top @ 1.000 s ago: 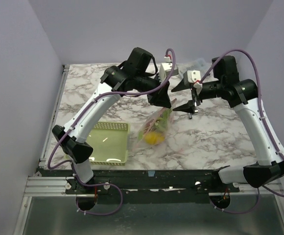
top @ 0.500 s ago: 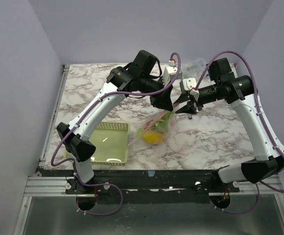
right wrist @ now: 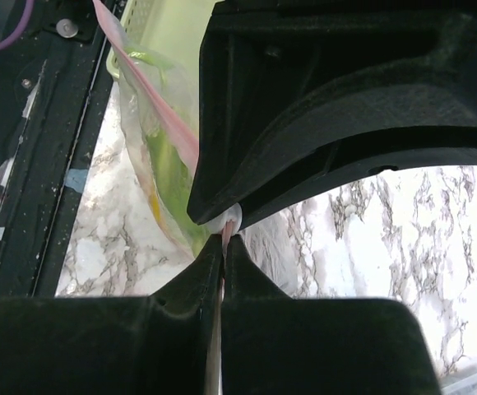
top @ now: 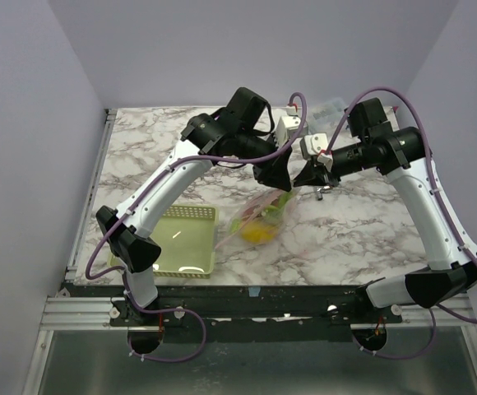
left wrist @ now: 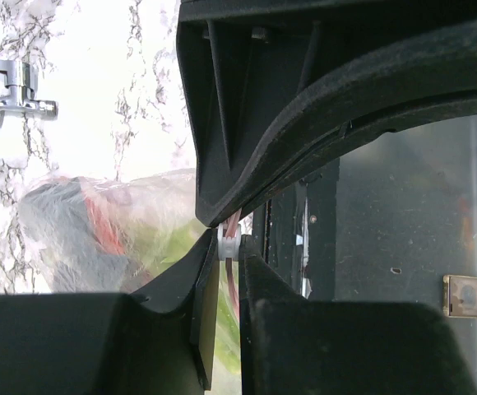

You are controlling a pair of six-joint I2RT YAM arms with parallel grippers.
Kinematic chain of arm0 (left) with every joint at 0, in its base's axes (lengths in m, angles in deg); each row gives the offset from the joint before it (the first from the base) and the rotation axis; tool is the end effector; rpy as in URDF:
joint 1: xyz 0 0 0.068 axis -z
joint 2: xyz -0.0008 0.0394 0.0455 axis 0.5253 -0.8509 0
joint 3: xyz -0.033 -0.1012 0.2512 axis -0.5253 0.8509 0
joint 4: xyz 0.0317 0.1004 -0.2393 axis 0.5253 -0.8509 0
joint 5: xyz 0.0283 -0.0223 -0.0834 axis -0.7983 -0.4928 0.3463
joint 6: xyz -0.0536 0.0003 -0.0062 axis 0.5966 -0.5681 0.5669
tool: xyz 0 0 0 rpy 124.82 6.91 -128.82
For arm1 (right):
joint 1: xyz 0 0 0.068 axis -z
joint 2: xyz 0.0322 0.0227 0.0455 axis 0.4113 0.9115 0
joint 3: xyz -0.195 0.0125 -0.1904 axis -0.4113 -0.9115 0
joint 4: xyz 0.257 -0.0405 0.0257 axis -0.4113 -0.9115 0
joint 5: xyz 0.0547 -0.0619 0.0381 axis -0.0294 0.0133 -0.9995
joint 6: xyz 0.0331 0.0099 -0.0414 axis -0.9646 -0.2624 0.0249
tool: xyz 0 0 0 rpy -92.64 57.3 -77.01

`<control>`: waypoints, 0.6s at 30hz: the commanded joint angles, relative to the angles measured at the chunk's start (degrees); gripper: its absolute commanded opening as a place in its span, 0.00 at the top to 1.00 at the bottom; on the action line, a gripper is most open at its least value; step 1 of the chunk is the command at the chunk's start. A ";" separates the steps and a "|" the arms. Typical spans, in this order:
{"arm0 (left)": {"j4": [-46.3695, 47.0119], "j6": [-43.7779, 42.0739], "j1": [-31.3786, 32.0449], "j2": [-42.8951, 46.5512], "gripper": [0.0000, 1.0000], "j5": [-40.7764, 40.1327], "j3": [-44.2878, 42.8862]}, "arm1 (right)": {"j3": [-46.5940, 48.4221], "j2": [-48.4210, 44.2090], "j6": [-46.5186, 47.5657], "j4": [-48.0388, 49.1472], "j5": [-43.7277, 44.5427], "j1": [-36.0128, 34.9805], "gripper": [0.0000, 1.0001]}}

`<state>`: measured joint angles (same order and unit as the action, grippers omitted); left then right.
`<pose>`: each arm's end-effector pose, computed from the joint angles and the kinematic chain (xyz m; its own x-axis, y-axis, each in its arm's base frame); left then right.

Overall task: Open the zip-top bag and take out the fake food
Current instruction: Unzip the zipper food storage bag at the center of the board.

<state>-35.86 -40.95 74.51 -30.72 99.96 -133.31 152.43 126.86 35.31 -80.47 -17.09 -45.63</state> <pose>0.2507 -0.2678 0.4333 -0.3865 0.4823 -0.7861 0.9122 0.0738 -0.4031 0.2164 0.1164 0.4272 0.3086 -0.4321 -0.8474 -0.9509 -0.1611 -0.2641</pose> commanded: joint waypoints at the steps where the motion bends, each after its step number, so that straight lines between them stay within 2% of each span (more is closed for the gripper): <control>1: 0.23 -1.64 -0.25 0.92 1.00 -0.02 1.30 | 0.76 -1.63 -1.84 -0.22 2.76 -0.98 1.00; 9: 1.27 -2.67 -0.29 5.94 1.00 -2.27 10.14 | -1.65 -4.27 -10.09 7.23 5.86 -0.98 1.00; 18: 1.66 -3.11 -0.37 11.98 1.00 -6.05 17.38 | -4.18 -5.50 -14.97 13.12 6.91 -0.97 1.00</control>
<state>-30.50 -42.68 74.43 -22.26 97.34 -119.54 149.11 123.54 23.64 -73.87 -12.39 -46.86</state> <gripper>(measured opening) 0.115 0.007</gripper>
